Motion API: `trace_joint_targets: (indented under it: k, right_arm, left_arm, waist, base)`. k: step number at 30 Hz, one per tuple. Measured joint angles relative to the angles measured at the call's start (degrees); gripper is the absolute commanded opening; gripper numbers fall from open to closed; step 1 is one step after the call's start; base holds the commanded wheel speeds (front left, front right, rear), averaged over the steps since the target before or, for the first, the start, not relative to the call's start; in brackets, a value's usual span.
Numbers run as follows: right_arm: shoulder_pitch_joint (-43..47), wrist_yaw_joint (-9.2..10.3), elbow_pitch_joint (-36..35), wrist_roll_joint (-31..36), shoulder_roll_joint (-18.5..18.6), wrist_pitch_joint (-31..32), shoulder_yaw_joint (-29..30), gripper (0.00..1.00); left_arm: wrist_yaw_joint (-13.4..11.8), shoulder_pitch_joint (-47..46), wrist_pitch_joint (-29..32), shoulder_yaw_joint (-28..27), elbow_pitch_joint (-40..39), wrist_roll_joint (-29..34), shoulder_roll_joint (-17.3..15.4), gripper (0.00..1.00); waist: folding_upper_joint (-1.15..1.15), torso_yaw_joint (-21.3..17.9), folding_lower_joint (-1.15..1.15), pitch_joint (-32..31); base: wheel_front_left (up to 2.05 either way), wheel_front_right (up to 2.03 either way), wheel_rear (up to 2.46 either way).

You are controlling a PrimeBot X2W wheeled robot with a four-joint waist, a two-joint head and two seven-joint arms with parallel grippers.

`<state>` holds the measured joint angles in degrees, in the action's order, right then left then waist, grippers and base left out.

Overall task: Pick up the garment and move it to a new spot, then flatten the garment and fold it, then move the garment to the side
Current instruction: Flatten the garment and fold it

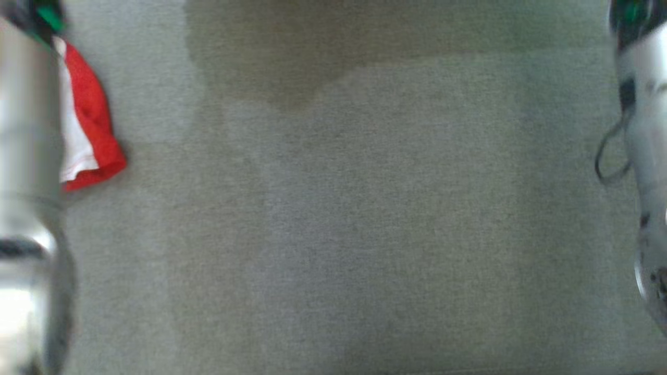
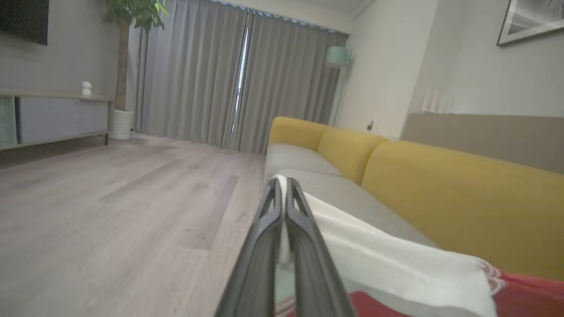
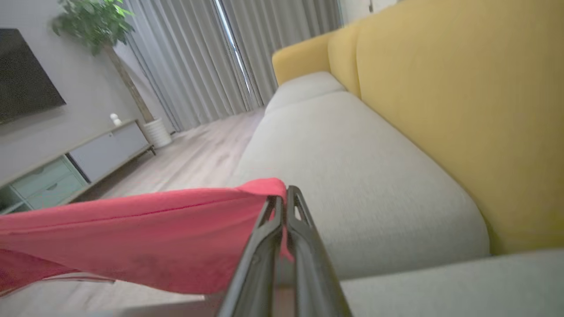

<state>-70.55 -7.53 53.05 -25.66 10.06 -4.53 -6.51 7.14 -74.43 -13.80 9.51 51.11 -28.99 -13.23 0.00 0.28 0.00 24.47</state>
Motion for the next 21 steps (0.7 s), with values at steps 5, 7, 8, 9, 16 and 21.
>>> trace_joint_targets:
  k: [5, 7, 8, 9, 16, 21]
  right_arm:
    - [7.9, 0.00, 3.6, -4.3, 2.5, 2.0, -3.6, 0.00]
    - [10.9, 0.00, 4.3, -6.3, 3.2, 4.0, -5.2, 0.00]
    - [12.5, 0.00, 4.4, -7.2, 3.6, 5.0, -6.2, 0.00]
    - [14.0, 0.00, 4.4, -8.1, 4.0, 6.1, -7.1, 0.00]
    - [23.9, 0.00, 1.5, -14.4, 8.9, 13.0, -13.2, 0.00]
    - [28.6, 0.00, -2.6, -19.1, 11.9, 17.8, -16.9, 0.00]
  left_arm:
    - [0.5, 11.7, -0.5, 3.7, 0.2, -1.1, 2.1, 0.00]
    - [0.5, 16.3, -0.5, 5.7, -1.3, -2.4, 2.1, 0.00]
    - [0.5, 18.7, -0.6, 6.9, -2.3, -2.9, 2.0, 0.00]
    - [0.5, 20.9, -0.6, 8.1, -3.3, -3.3, 1.9, 0.00]
    - [0.5, 34.7, -0.6, 14.6, -10.2, -4.4, -1.4, 0.00]
    - [0.5, 42.0, 0.2, 16.7, -14.6, -5.5, -3.7, 0.00]
  waist:
    - [0.00, 1.3, -0.01, -2.4]
    - [0.00, 1.7, -0.01, -3.7]
    - [0.00, 2.0, -0.01, -4.3]
    - [0.00, 2.2, -0.01, -5.0]
    - [0.01, 3.9, -0.02, -10.3]
    - [0.01, 4.8, -0.02, -13.9]
  base:
    - [0.00, 0.00, 0.00]
    - [0.00, 0.00, 0.00]
    - [0.00, 0.00, 0.00]
    - [0.00, 0.00, 0.00]
    - [0.00, 0.00, 0.00]
    - [0.00, 0.00, 0.00]
